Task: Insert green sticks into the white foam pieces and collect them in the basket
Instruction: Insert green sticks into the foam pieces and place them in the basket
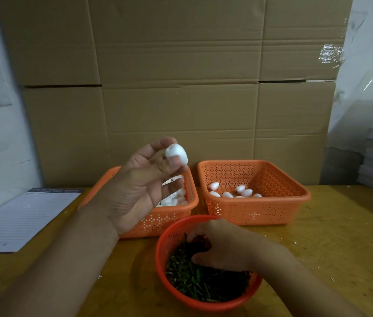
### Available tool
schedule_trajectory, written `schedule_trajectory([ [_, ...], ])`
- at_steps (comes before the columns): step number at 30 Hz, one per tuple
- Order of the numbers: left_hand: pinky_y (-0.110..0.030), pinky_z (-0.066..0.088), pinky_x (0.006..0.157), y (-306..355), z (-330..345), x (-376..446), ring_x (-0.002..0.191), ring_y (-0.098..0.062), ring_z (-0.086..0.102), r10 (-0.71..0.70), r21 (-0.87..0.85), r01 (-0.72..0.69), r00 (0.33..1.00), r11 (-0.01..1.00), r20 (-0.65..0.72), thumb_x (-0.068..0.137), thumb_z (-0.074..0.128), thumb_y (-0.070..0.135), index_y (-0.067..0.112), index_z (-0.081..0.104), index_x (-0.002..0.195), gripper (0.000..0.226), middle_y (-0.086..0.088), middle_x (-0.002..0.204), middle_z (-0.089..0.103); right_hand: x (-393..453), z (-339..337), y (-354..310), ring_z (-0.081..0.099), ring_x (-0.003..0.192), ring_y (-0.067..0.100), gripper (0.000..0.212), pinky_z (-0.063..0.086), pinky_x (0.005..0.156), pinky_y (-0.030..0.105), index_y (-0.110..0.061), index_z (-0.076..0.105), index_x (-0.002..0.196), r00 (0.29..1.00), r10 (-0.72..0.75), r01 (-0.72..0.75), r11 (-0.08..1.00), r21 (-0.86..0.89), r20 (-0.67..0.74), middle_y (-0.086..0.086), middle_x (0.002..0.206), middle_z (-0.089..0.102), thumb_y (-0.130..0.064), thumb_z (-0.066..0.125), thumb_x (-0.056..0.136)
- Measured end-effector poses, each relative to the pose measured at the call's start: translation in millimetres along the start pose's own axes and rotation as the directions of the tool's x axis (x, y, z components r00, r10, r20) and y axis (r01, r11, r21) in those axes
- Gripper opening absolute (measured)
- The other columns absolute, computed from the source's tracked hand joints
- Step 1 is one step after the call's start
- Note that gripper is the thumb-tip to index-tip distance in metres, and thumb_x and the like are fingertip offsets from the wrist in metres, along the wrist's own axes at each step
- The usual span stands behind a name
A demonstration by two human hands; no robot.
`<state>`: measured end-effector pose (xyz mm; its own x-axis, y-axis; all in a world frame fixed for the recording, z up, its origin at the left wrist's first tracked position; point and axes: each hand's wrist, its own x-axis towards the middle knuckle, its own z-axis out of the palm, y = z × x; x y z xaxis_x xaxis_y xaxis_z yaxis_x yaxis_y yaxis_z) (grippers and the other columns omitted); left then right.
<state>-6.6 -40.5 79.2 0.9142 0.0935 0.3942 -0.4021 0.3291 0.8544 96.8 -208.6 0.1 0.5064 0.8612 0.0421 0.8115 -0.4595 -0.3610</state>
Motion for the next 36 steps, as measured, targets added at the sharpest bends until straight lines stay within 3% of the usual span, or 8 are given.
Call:
schedule_trajectory([
  [4, -0.030, 0.059, 0.080, -3.8, 3.0, -0.9, 0.101, -0.021, 0.071, 0.051, 0.179, -0.056, 0.998, 0.982, 0.033, 0.062, 0.085, 0.010, 0.025, 0.076, 0.090, 0.032, 0.001, 0.094, 0.070, -0.6, -0.1, -0.6, 0.050, 0.104, 0.004, 0.040, 0.038, 0.074, 0.012, -0.036, 0.059, 0.128, 1.000, -0.003, 0.003, 1.000, -0.002, 0.003, -0.012, 0.130, 0.055, -0.038, 0.069, 0.089],
  [6, -0.030, 0.059, 0.079, -5.6, 4.0, -1.8, 0.104, -0.022, 0.071, 0.071, 0.237, -0.078, 0.997, 0.968, 0.040, 0.065, 0.084, 0.004, 0.022, 0.074, 0.090, 0.032, 0.004, 0.096, 0.070, -0.5, 0.0, -0.5, 0.053, 0.108, 0.007, 0.040, 0.043, 0.080, 0.018, -0.036, 0.059, 0.127, 1.000, 0.001, -0.001, 1.000, -0.006, 0.001, -0.011, 0.130, 0.056, -0.037, 0.069, 0.089],
  [12, -0.024, 0.056, 0.077, -7.4, 2.0, -1.2, 0.096, -0.016, 0.068, 0.094, 0.314, -0.097, 0.995, 0.945, 0.024, 0.063, 0.087, 0.005, 0.026, 0.075, 0.089, 0.035, 0.006, 0.096, 0.069, -0.2, 0.2, -1.2, 0.058, 0.110, 0.010, 0.033, 0.048, 0.089, 0.025, -0.033, 0.066, 0.121, 1.000, 0.001, 0.000, 1.000, -0.024, 0.018, -0.009, 0.122, 0.062, -0.031, 0.071, 0.088],
  [20, -0.019, 0.053, 0.071, -10.0, -2.2, 0.7, 0.080, -0.006, 0.065, 0.077, 0.301, -0.076, 0.997, 0.951, 0.008, 0.065, 0.085, 0.011, 0.022, 0.075, 0.094, 0.033, 0.009, 0.092, 0.067, -1.7, -7.0, -2.9, 0.063, 0.095, -0.001, 0.018, 0.049, 0.085, 0.017, -0.026, 0.076, 0.107, 0.996, -0.047, 0.050, 0.998, 0.031, -0.073, -0.013, 0.107, 0.073, -0.022, 0.065, 0.093],
  [25, -0.018, 0.053, 0.065, -11.1, -2.6, 1.2, 0.072, -0.006, 0.066, 0.067, 0.302, -0.056, 0.997, 0.952, -0.024, 0.063, 0.086, 0.015, 0.015, 0.067, 0.099, 0.040, 0.008, 0.088, 0.069, -2.6, -9.0, -7.0, 0.065, 0.079, 0.006, 0.019, 0.056, 0.077, 0.034, -0.021, 0.076, 0.096, 0.994, -0.045, 0.049, 0.998, 0.034, -0.103, -0.006, 0.090, 0.072, -0.032, 0.060, 0.097],
  [28, -0.016, 0.052, 0.064, -11.5, -3.2, 1.3, 0.070, -0.005, 0.065, 0.064, 0.359, -0.046, 0.997, 0.932, -0.038, 0.064, 0.088, 0.014, 0.015, 0.068, 0.098, 0.039, 0.008, 0.089, 0.070, -3.5, -10.0, -8.1, 0.065, 0.086, 0.003, 0.014, 0.055, 0.082, 0.027, -0.023, 0.076, 0.098, 0.993, -0.063, 0.066, 0.997, 0.032, -0.103, -0.010, 0.097, 0.073, -0.025, 0.062, 0.095],
  [31, -0.019, 0.053, 0.069, -11.9, -5.0, 0.9, 0.083, -0.009, 0.068, 0.037, 0.378, -0.013, 0.998, 0.926, -0.055, 0.063, 0.083, 0.021, 0.016, 0.071, 0.101, 0.040, 0.005, 0.094, 0.073, -4.0, -11.0, -8.2, 0.064, 0.092, 0.000, 0.015, 0.054, 0.086, 0.021, -0.024, 0.075, 0.100, 0.993, -0.062, 0.066, 0.997, 0.037, -0.105, -0.012, 0.102, 0.072, -0.019, 0.064, 0.091],
  [36, -0.017, 0.051, 0.065, -13.2, -5.0, 1.2, 0.077, -0.001, 0.063, 0.016, 0.417, 0.019, 0.997, 0.909, -0.080, 0.069, 0.079, 0.023, 0.015, 0.072, 0.107, 0.040, 0.008, 0.091, 0.073, -3.5, -10.7, -9.1, 0.065, 0.082, -0.002, 0.012, 0.050, 0.072, 0.009, -0.022, 0.077, 0.089, 0.982, -0.060, 0.076, 0.994, 0.080, -0.181, -0.014, 0.089, 0.073, -0.018, 0.066, 0.086],
])
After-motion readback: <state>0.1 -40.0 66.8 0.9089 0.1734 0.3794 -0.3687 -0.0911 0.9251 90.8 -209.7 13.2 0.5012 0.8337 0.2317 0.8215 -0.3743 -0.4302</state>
